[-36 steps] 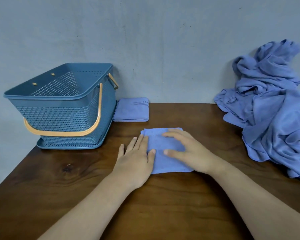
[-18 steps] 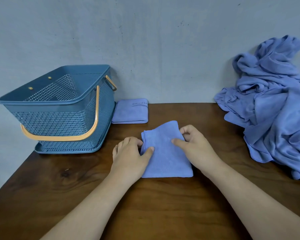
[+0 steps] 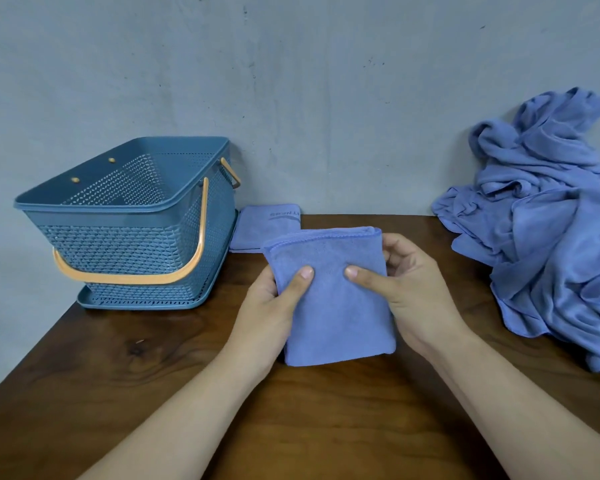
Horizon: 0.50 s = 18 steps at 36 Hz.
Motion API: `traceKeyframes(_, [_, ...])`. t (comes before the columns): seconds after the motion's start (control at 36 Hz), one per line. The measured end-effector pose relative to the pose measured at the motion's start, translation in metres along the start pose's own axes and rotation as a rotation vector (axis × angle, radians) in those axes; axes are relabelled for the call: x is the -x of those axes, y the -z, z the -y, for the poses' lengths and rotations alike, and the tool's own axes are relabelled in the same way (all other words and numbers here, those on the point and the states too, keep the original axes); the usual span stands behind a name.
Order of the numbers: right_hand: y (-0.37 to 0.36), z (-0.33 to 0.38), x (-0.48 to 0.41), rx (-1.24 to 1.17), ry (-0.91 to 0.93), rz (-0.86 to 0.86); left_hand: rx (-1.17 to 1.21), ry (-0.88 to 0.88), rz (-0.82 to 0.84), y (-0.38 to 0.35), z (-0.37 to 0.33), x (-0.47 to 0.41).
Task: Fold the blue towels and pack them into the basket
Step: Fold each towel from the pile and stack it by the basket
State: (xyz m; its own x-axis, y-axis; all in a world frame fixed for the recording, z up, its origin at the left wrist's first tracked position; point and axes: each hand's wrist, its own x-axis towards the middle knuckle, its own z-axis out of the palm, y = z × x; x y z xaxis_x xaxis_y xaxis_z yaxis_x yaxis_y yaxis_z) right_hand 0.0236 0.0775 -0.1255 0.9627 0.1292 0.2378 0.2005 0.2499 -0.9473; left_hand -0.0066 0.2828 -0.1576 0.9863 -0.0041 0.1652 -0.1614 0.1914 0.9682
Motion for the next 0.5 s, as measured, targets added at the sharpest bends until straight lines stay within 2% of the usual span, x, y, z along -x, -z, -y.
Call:
traceKeyframes(0.11, [0.0006, -0.0016, 0.0022, -0.049, -0.095, 0.153, -0.246, -0.186, -0.154, -0.004, -0.0008, 0.0038])
traceKeyframes(0.25, [0.0027, -0.0037, 0.0046, -0.117, -0.216, 0.304, -0.447, -0.258, -0.139, 0.0008, -0.0035, 0.0085])
traceKeyframes(0.36, [0.0026, -0.0044, 0.0048, -0.143, -0.195, 0.281, -0.518, -0.314, -0.159, 0.0027, -0.0071, 0.0086])
traceKeyframes(0.5, [-0.001, -0.0045, 0.0033, -0.108, -0.106, 0.204, -0.436, -0.394, -0.238, 0.0037, -0.0099, 0.0055])
